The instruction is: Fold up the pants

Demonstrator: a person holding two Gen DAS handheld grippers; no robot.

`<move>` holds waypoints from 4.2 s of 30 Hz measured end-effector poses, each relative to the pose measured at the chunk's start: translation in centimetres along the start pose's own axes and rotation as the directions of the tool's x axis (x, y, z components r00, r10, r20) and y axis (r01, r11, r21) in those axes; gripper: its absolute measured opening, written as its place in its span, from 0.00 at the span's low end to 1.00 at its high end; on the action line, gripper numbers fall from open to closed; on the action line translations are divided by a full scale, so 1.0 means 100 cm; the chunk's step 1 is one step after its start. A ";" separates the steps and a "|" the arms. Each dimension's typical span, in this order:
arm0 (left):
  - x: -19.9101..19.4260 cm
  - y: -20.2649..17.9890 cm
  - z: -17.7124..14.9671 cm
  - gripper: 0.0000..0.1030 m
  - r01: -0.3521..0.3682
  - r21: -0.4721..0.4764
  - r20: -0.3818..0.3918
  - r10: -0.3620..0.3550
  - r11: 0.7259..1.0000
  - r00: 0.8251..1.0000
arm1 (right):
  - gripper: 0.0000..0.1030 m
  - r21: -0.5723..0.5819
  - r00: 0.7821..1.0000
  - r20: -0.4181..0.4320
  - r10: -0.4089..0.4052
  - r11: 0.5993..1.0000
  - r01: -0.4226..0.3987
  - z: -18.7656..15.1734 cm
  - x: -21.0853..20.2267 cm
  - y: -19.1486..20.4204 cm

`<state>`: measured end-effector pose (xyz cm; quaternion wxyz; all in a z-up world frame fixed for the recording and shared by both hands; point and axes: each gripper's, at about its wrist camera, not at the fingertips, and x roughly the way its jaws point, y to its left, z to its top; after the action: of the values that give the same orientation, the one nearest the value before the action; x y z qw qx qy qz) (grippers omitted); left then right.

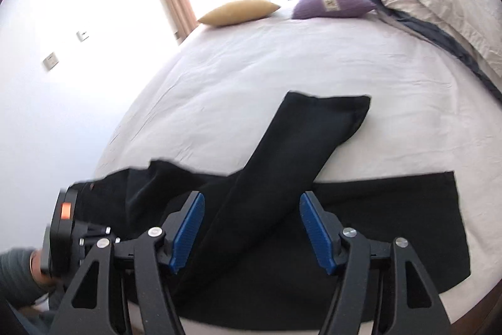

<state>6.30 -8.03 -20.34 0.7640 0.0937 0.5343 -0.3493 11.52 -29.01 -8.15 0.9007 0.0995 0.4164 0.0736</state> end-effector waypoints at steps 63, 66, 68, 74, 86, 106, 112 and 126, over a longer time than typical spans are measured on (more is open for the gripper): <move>0.020 0.027 0.016 0.23 0.088 -0.314 0.021 -0.085 0.945 0.996 | 0.16 0.725 0.957 0.163 -0.240 0.687 0.049 -0.101 -0.048 -0.252; 0.018 0.031 0.019 0.23 0.092 -0.333 0.020 -0.091 0.938 0.996 | 0.16 0.744 0.952 0.183 -0.245 0.667 0.029 -0.115 -0.050 -0.256; 0.016 0.035 0.018 0.23 0.097 -0.346 0.024 -0.094 0.933 0.995 | 0.16 0.757 0.947 0.194 -0.255 0.654 0.021 -0.124 -0.054 -0.259; 0.006 0.054 0.017 0.23 0.106 -0.361 0.029 -0.103 0.927 0.994 | 0.16 0.799 0.925 0.248 -0.287 0.600 -0.029 -0.147 -0.064 -0.266; 0.001 0.062 0.021 0.23 0.125 -0.364 0.030 -0.123 0.923 0.992 | 0.16 0.886 0.937 0.210 -0.279 0.460 -0.061 -0.194 -0.042 -0.286; -0.006 0.064 0.016 0.23 0.132 -0.366 0.045 -0.124 0.921 0.991 | 0.53 0.762 0.941 0.209 -0.266 0.647 0.014 -0.134 -0.089 -0.253; -0.003 0.065 0.014 0.23 0.152 -0.372 0.057 -0.141 0.916 0.988 | 0.29 0.835 0.984 0.068 -0.166 0.549 0.035 -0.175 -0.043 -0.281; -0.011 0.070 0.011 0.23 0.153 -0.365 0.066 -0.139 0.918 0.988 | 0.48 0.601 0.914 0.224 0.338 0.691 -0.403 -0.085 0.025 -0.170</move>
<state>11.36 -2.93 -20.58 0.7501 -0.0984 0.5809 -0.3005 7.44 -43.89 -19.48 0.7984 0.4831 0.3440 0.1039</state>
